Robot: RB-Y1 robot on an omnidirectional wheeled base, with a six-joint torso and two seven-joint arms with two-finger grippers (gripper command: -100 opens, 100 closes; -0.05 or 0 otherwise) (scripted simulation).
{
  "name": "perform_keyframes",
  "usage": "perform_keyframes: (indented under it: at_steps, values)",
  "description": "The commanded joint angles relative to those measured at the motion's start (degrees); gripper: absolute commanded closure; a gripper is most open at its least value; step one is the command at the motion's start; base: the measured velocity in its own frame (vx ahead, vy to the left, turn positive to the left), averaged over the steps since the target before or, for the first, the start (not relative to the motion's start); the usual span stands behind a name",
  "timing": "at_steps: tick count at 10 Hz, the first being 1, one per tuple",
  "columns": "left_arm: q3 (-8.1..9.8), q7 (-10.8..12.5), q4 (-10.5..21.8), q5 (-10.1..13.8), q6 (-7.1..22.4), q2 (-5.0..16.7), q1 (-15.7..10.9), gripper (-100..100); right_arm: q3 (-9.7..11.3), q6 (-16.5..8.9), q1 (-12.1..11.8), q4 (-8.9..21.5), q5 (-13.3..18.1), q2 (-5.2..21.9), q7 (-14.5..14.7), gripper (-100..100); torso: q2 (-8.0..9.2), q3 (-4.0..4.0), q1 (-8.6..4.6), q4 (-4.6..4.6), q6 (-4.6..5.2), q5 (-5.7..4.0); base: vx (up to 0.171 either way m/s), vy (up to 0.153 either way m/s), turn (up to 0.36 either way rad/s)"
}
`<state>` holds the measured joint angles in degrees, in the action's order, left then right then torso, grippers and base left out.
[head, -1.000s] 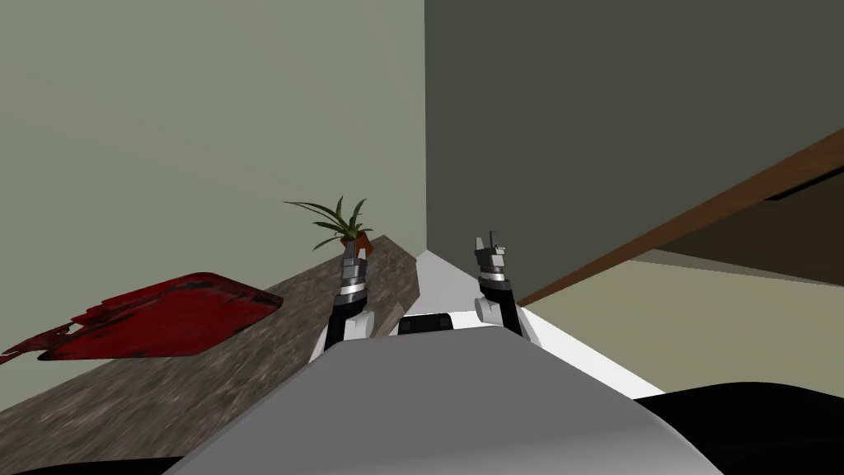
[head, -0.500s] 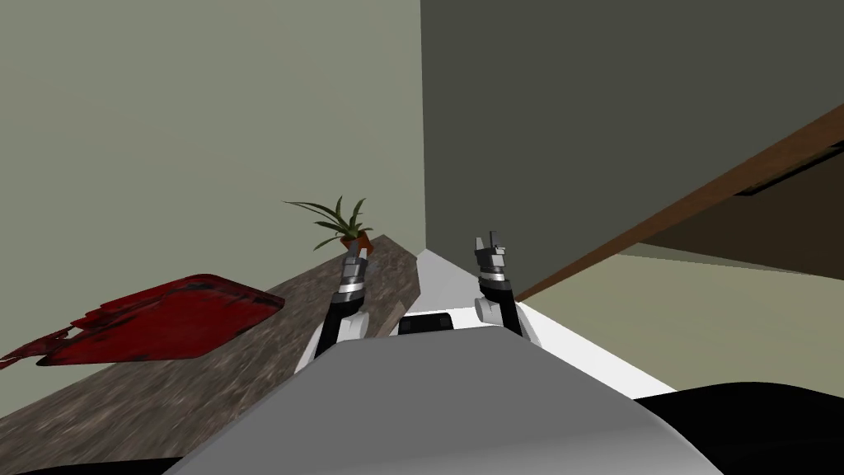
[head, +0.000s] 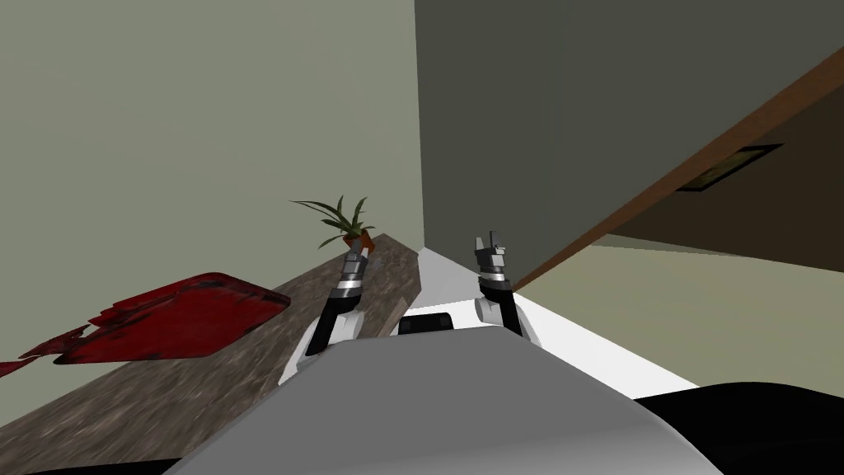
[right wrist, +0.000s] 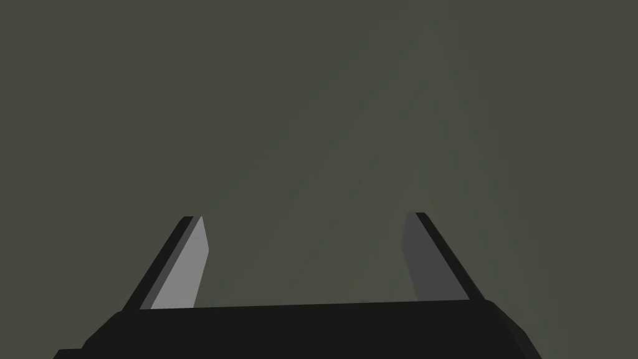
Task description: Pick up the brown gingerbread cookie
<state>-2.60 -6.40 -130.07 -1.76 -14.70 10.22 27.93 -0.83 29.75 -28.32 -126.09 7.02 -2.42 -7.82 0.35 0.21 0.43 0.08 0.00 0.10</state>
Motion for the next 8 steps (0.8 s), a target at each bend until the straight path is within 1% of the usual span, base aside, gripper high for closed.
perform_keyframes:
  at_steps: [1, 3, 4, 5, 6, 7, 8]
  values:
    - [0.29, 0.46, -0.37, 0.3, 1.72, 0.7, -0.38, -100, 0.0, 0.0, 0.0, 0.0, 0.0, 0.0, 0.0, 0, 0.0, 0.0, 0.0, 0.0, 0.0, 0.0, -0.058, 0.063, -0.041]
    - [0.97, 1.56, -1.06, 1.12, 5.35, 2.49, -1.16, -100, 0.0, 0.0, 0.0, 0.0, 0.0, 0.0, 0.0, 0, -0.07, -0.05, -0.19, -0.02, 0.0, -0.04, -0.094, 0.055, -0.095]
    - [1.34, 2.12, -1.39, 1.56, 7.0, 3.31, -1.51, -100, 0.0, 0.0, 0.0, 0.0, 0.0, 0.0, 0.0, 0, 0.0, -0.01, -0.17, -0.01, 0.0, -0.04, -0.105, 0.092, -0.155]
    - [1.34, 2.12, -1.39, 1.56, 7.74, 3.31, -1.51, -100, 0.0, 0.0, 0.0, 0.0, 0.0, 0.0, 0.0, 0, 0.02, 0.01, -0.07, 0.0, 0.0, -0.02, -0.067, 0.077, -0.05]
    - [1.73, 2.68, -1.71, 2.0, 9.89, 4.09, -1.81, -100, 0.0, 0.0, -0.01, 0.0, 0.0, 0.0, 0.0, 0, -0.09, -0.05, -0.1, -0.02, -0.02, -0.01, -0.056, 0.058, -0.082]
    - [2.15, 3.22, -2.0, 2.44, 11.36, 4.82, -2.07, -100, 0.0, 0.0, -0.01, 0.0, 0.0, 0.0, 0.0, 0, -0.14, -0.08, -0.15, -0.03, 0.0, -0.03, -0.082, 0.066, -0.149]
    - [2.15, 3.22, -2.0, 2.44, 12.09, 4.82, -2.07, -100, 0.0, 0.0, 0.0, 0.0, 0.0, 0.0, 0.0, 0, -0.09, -0.06, -0.14, -0.02, 0.0, -0.03, -0.058, 0.047, -0.049]
